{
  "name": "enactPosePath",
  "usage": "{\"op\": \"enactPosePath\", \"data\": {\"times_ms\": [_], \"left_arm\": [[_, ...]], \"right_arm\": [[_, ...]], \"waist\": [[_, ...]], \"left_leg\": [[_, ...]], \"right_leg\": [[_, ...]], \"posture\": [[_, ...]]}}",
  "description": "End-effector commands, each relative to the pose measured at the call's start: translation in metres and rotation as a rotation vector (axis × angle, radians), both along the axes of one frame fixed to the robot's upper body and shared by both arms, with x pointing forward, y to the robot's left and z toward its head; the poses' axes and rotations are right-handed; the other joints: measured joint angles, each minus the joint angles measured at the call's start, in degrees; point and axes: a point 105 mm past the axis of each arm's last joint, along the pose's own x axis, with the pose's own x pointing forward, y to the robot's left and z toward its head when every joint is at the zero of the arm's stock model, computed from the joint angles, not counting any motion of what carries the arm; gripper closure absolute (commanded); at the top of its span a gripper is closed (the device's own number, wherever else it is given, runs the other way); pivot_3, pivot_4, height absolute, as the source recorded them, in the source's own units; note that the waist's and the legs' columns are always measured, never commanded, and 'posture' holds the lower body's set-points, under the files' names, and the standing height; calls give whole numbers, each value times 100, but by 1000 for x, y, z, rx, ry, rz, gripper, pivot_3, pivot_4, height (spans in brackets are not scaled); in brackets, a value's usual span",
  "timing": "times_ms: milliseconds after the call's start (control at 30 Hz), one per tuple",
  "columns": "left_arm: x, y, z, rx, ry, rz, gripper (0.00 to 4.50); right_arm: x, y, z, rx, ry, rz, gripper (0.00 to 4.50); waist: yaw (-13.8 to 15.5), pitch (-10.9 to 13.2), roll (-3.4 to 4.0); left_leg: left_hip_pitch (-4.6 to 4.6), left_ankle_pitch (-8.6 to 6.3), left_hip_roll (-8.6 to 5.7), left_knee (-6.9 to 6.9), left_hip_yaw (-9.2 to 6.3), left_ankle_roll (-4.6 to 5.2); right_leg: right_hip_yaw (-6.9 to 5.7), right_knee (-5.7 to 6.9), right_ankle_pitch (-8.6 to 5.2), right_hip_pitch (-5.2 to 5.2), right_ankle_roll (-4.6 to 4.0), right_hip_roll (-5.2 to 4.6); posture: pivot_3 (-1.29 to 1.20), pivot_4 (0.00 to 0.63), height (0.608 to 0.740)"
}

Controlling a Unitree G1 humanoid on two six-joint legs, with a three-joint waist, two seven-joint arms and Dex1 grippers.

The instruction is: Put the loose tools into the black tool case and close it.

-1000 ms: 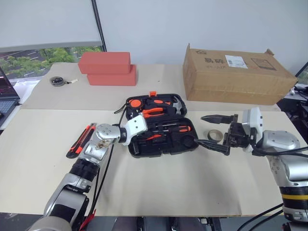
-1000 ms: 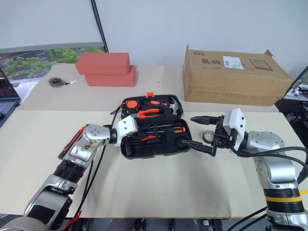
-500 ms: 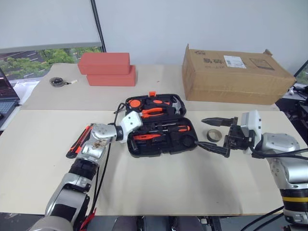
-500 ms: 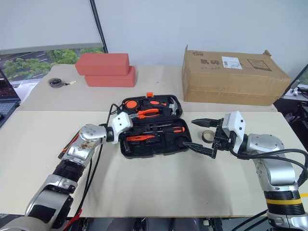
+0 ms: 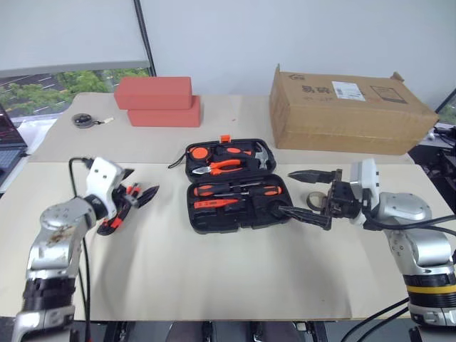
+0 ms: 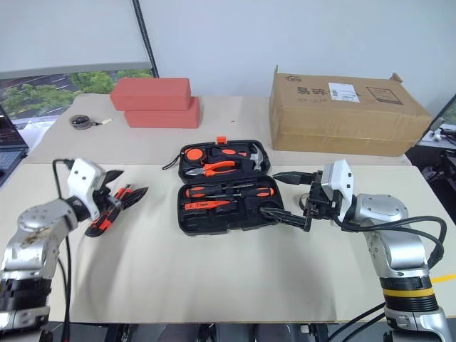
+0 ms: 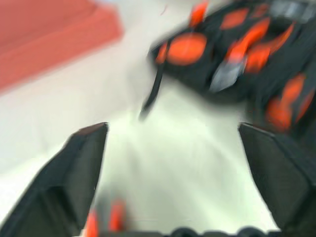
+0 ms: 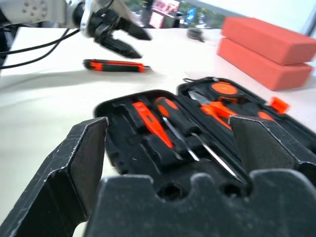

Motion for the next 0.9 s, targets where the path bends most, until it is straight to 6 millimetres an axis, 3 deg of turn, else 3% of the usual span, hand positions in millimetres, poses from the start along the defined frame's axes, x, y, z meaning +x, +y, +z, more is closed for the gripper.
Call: {"op": "enactPosePath", "data": {"times_ms": [33, 333, 600, 700, 800, 867, 900], "left_arm": [[-10, 19, 6, 27, -42, 115, 127], [-18, 33, -24, 13, 45, 244, 127], [-33, 30, -58, -92, 276, 261, 127], [-33, 35, -61, -101, 298, 297, 705], [-33, 36, -60, -98, 297, 303, 1946], [-33, 37, -60, -96, 294, 308, 2593], [-33, 37, -59, -90, 291, 310, 2700]], "right_arm": [[-3, 4, 11, 33, -13, 73, 0], [-2, 13, 10, 13, 9, 172, 0], [-2, 16, 10, 9, 10, 186, 0], [-3, 16, 10, 9, 11, 184, 0], [-3, 16, 9, 8, 12, 182, 0], [-3, 15, 9, 7, 12, 180, 0], [-3, 15, 9, 8, 13, 179, 0]], "waist": [[18, 0, 0], [0, 0, 0], [-8, -1, 2], [-8, -2, 3], [-9, -3, 6], [-9, -4, 7], [-9, -4, 7]], "left_leg": [[0, -1, 0, 0, -2, -1], [0, 1, -1, -1, -6, -3], [0, 1, -2, -4, 0, -3], [5, 0, -2, -4, -1, -4], [9, 1, -2, -4, -1, -5], [10, 1, -2, -5, -1, -6], [10, 1, -2, -5, -1, -7]], "right_leg": [[-3, 1, 1, 0, 0, -5], [-6, 1, 11, 0, -8, -33], [-5, 0, 11, -1, -10, -32], [-5, 1, 11, 2, -8, -36], [-5, 3, 11, 2, -8, -39], [-5, 6, 11, 1, -8, -41], [-5, 6, 11, 0, -8, -42]], "posture": [[0, 150, 712], [0, 150, 712], [0, 150, 712], [0, 150, 712], [0, 150, 712], [0, 150, 712], [0, 150, 712]]}}
